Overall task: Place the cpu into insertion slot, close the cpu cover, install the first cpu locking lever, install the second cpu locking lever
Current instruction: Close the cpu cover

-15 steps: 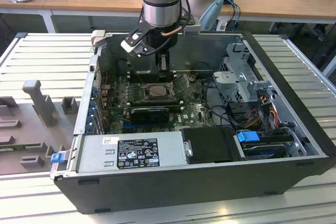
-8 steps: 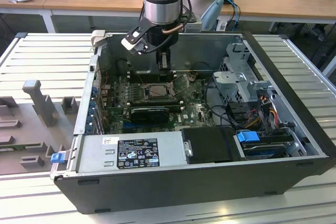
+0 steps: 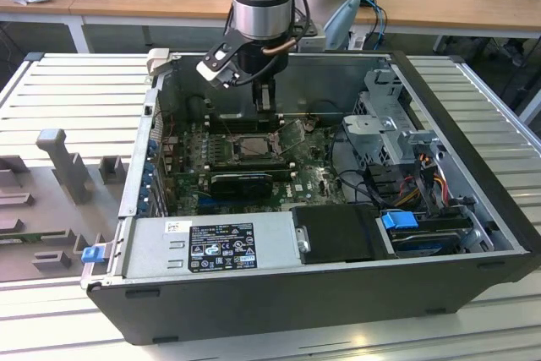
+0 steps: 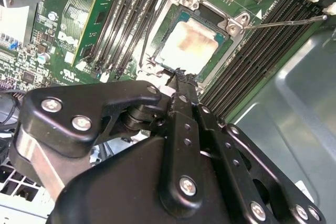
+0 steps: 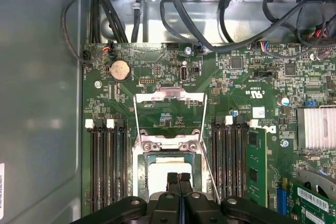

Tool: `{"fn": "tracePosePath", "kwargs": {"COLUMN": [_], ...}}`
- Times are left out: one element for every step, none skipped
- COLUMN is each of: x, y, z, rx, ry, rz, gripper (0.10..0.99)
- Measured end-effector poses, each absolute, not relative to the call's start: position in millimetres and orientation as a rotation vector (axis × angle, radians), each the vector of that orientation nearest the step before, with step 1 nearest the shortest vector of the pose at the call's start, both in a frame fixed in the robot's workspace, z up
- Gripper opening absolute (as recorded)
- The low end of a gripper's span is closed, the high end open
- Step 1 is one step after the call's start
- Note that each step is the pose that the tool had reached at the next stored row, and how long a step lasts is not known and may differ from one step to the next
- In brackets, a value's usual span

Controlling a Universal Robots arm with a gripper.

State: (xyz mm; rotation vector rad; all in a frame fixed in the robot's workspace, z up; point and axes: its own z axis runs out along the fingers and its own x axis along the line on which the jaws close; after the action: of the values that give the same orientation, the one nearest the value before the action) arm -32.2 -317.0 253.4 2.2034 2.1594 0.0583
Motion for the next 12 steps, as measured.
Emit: {"fn": "tracePosePath", "kwargs": {"x": [-32.0,-31.8,-31.1,-30.1,-30.0,-29.9,-29.5,-29.1,-28.7,-28.3,-27.9,-27.5], "y": [-317.1,-317.1,-317.0,-317.1,-317.0,-317.0,-317.0,-317.0,-317.0,-317.0,-317.1,-317.1], "z": [253.4,253.4,253.4,253.4,253.4,253.4,253.4,253.4,253.4,253.4,253.4,253.4], "rx": [2.203,2.203,2.203,2.203,2.203,2.203,2.203,2.203,2.203,2.203,2.203,2.203], "ry": [2.159,2.159,2.16,2.16,2.16,2.16,2.16,2.16,2.16,2.16,2.16,2.16], "rz": [0.058,0.058,0.058,0.058,0.058,0.058,0.058,0.058,0.058,0.058,0.058,0.058], "gripper": [0.106,0.106,0.106,0.106,0.106,0.106,0.106,0.106,0.106,0.106,0.106,0.106]}}
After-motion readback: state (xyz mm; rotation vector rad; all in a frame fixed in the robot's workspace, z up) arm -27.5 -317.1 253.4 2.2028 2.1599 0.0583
